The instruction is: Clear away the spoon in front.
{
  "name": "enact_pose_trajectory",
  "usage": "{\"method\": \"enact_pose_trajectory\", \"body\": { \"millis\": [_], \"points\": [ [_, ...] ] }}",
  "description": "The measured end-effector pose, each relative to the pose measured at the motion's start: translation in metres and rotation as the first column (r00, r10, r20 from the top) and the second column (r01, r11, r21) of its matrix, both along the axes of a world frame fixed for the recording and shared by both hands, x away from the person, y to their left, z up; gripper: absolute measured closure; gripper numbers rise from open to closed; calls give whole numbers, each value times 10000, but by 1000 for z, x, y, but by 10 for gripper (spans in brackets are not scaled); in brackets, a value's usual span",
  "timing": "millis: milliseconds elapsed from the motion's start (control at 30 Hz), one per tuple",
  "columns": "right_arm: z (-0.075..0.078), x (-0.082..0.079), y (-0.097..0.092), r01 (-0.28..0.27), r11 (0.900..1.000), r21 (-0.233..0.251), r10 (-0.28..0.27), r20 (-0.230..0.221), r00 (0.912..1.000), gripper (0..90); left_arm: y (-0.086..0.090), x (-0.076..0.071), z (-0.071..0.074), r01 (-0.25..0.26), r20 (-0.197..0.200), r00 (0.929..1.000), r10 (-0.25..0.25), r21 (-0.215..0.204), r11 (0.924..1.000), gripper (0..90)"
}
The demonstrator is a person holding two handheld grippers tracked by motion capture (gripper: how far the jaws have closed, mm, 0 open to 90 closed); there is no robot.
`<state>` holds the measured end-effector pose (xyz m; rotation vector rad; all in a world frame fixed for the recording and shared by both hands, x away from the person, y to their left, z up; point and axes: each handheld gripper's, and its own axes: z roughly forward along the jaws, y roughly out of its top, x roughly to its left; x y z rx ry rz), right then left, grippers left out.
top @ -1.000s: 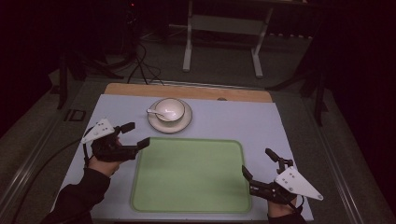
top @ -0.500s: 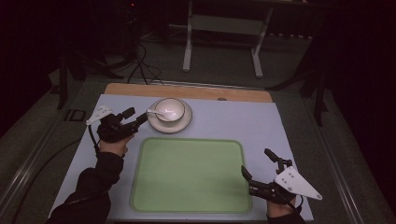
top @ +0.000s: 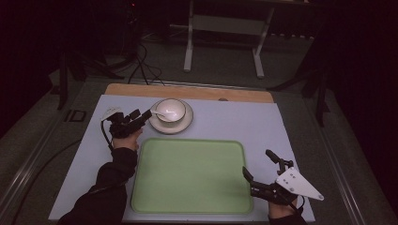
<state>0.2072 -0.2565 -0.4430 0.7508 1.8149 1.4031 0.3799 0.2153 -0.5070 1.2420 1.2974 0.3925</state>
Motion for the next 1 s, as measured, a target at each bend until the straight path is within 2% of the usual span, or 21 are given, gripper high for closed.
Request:
{"method": "enact_pose_trajectory", "body": {
  "millis": [133, 367, 400, 533, 700, 933, 1000],
  "points": [
    [-1, 1, 0, -33, 10000, -1, 33, -49, 10000, 114, -3, 10, -10, -237, -327, 9992, 223, -436, 9988, 361],
    [-3, 2, -1, -49, 10000, -4, 49, -134, 9999, 115, -13, 25, -23, -669, -715, 9955, 620, -688, 9954, 368],
    [-3, 2, -1, -37, 10000, 17, 37, -152, 9999, 115, -14, 28, -25, -753, -790, 9945, 682, -897, 9931, 386],
    [-4, 3, -3, -51, 10000, 32, 51, -242, 9997, 115, -16, 34, -29, -872, -951, 9925, 767, -1122, 9899, 427],
    [-5, 4, -5, -63, 10000, 54, 64, -310, 9995, 115, -19, 37, -32, -927, -998, 9917, 805, -1240, 9880, 526],
    [-5, 4, -5, -96, 9999, 69, 98, -338, 9994, 116, -21, 40, -37, -693, -1023, 9933, 542, -1505, 9862, 712],
    [-5, 4, -6, -93, 9999, 82, 96, -342, 9994, 116, -21, 41, -37, -667, -1025, 9935, 506, -1606, 9848, 730]
  ]
}}
